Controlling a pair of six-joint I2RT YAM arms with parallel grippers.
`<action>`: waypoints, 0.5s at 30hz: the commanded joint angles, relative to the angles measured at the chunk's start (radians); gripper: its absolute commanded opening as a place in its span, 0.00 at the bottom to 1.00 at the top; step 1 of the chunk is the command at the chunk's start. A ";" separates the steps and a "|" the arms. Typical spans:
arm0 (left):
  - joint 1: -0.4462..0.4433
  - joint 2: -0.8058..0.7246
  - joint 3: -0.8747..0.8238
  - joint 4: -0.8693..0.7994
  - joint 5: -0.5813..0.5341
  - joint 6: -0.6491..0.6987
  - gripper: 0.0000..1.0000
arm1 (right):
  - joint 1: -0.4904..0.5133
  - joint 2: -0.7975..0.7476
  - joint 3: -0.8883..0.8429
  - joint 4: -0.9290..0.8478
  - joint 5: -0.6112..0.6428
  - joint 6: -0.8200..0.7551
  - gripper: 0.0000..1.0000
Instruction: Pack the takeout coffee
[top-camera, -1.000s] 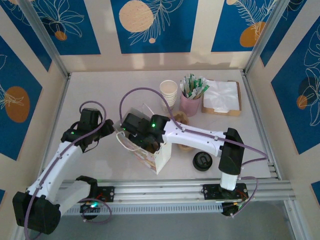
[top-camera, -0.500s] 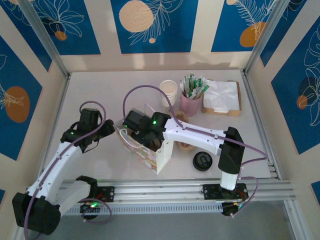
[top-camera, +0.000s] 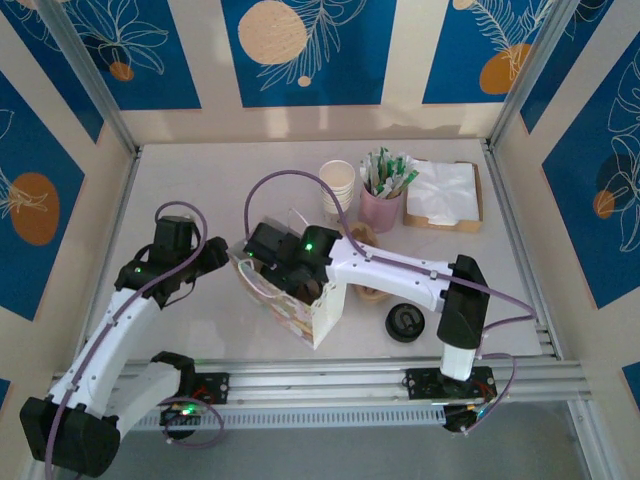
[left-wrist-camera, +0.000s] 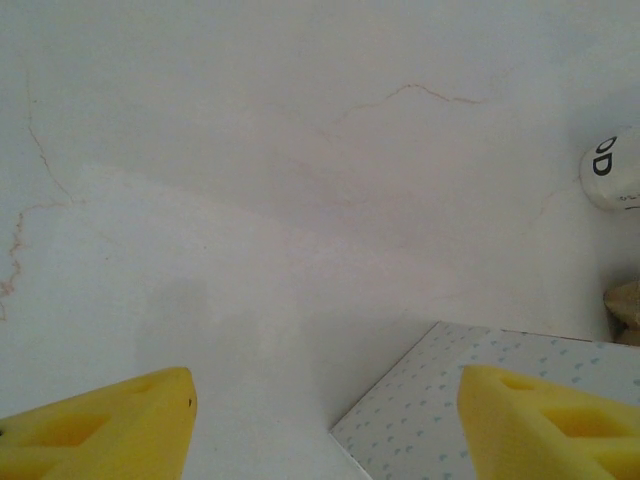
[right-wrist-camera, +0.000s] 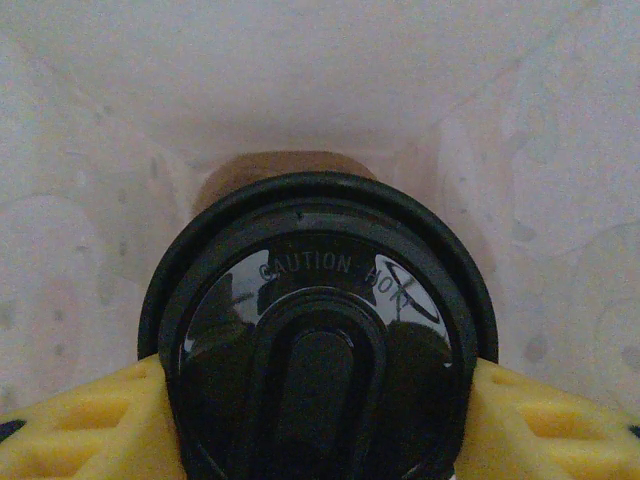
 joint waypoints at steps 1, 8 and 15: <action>-0.004 -0.018 0.033 -0.028 0.030 0.005 0.70 | 0.014 -0.078 -0.035 0.071 -0.020 0.005 0.51; -0.005 -0.027 0.040 -0.033 0.050 -0.004 0.70 | 0.008 -0.009 -0.082 0.101 -0.057 0.024 0.50; -0.004 -0.032 0.052 -0.042 0.056 -0.001 0.70 | 0.003 0.056 -0.084 0.058 -0.067 0.027 0.50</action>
